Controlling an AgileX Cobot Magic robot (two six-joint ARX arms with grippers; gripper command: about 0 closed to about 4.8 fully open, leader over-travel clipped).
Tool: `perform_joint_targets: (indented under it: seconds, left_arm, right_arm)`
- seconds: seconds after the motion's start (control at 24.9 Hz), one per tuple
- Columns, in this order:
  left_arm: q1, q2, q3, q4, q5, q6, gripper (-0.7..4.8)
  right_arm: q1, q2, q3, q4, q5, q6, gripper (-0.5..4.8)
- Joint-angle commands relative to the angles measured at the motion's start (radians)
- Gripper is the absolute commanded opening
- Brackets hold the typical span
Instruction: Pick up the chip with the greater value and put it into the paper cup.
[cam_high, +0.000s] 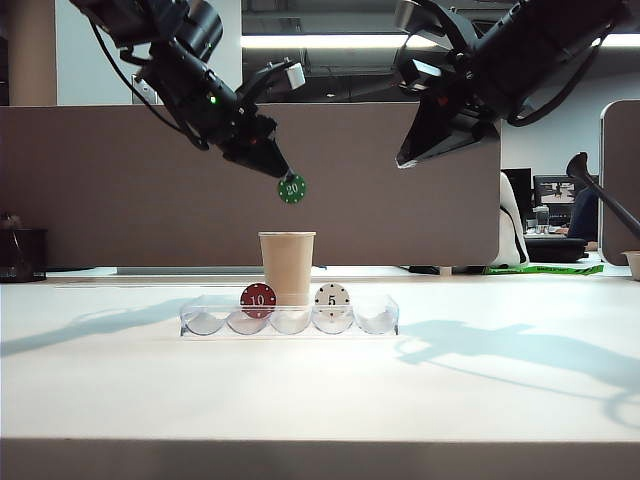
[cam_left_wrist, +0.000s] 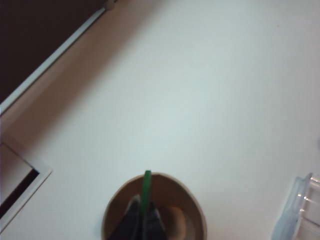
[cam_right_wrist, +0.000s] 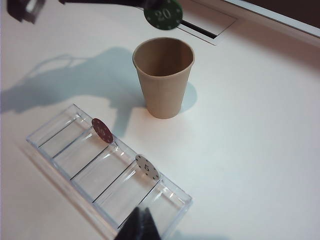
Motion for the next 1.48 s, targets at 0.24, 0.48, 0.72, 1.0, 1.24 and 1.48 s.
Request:
perform_joint_targets:
  seconds: [0.24, 0.48, 0.72, 1.0, 1.24, 1.48]
  left_arm:
    - [0.0, 0.032, 0.005, 0.009, 0.019, -0.055, -0.06]
    - [0.0, 0.034, 0.005, 0.013, 0.018, -0.056, -0.06]
    - [0.0, 0.034, 0.005, 0.013, 0.014, -0.056, 0.36]
    - [0.0, 0.033, 0.005, 0.012, 0.01, -0.056, 0.39]
    - [0.0, 0.027, 0.005, 0.013, 0.0, -0.061, -0.06]
    - [0.003, -0.001, 0.005, 0.016, -0.097, -0.097, -0.06]
  right_arm:
    - [0.001, -0.003, 0.003, -0.009, -0.003, 0.002, -0.06]
    - [0.001, -0.003, 0.003, -0.009, -0.003, 0.002, -0.05]
    - [0.001, -0.003, 0.003, -0.009, -0.003, 0.002, -0.05]
    - [0.001, -0.003, 0.003, -0.008, -0.003, 0.001, -0.06]
    - [-0.002, -0.005, 0.003, 0.003, 0.002, 0.001, -0.05]
    - [-0.009, -0.029, 0.003, 0.001, 0.093, 0.002, -0.06]
